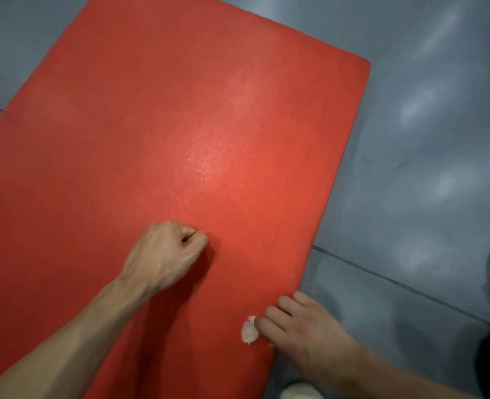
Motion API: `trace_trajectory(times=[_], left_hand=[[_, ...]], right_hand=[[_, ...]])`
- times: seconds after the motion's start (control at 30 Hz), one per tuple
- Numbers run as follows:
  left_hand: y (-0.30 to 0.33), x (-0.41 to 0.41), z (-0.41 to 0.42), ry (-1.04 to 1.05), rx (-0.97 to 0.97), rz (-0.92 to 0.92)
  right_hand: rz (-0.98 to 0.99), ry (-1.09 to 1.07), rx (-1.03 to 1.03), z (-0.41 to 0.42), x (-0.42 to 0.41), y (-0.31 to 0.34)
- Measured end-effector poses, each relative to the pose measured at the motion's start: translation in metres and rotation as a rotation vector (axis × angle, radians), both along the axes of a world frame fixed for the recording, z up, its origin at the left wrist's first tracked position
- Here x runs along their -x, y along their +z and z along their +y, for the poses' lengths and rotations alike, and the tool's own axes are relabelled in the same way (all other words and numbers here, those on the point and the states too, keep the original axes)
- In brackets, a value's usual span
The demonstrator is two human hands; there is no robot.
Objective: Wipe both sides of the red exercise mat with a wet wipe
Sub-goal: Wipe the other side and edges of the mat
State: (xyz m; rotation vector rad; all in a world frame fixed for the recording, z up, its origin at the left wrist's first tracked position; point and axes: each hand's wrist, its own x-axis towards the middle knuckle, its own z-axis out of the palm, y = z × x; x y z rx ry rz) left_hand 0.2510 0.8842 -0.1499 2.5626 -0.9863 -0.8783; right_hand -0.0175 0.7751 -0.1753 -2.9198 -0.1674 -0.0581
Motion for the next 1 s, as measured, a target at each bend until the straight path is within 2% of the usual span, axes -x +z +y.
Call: trace_trajectory(times=[0.07,0.17,0.27,0.33,0.47,0.57,0.63,0.73,0.8,0.87,0.93,1.0], left_hand=[[-0.003,-0.003,-0.005,-0.004,-0.031,-0.002],[-0.005,-0.006,-0.013,0.009,-0.061,0.001],[-0.006,-0.007,-0.023,0.052,-0.099,0.015],[-0.007,-0.007,-0.028,0.085,-0.118,0.041],[-0.008,-0.007,-0.027,0.126,-0.142,0.063],[-0.006,-0.008,-0.032,0.129,-0.13,0.081],[-0.006,-0.008,-0.033,0.137,-0.114,0.075],[-0.005,-0.003,-0.03,0.158,-0.103,0.043],[-0.004,0.0,-0.029,0.187,-0.114,0.022],[-0.002,0.003,-0.027,0.193,-0.117,0.008],[0.0,0.007,-0.027,0.197,-0.101,-0.017],[0.0,0.008,-0.026,0.201,-0.077,-0.041]], right_hand=[[-0.001,-0.064,0.014,-0.034,-0.021,-0.001],[0.017,-0.326,0.024,-0.096,-0.053,-0.001],[0.031,-0.431,-0.026,-0.103,-0.065,0.0],[0.028,-0.356,-0.065,-0.075,-0.057,0.0],[0.067,-0.056,-0.08,0.0,-0.024,0.003],[0.042,0.036,-0.004,-0.019,-0.036,-0.002],[0.023,-0.068,0.077,-0.065,-0.062,-0.005],[-0.024,-0.474,0.121,-0.137,-0.101,-0.003],[-0.039,-0.607,0.107,-0.139,-0.108,-0.002],[-0.016,-0.519,0.009,-0.101,-0.103,0.001],[0.036,-0.248,-0.036,-0.039,-0.082,0.004],[0.037,0.043,0.016,0.012,-0.055,0.006]])
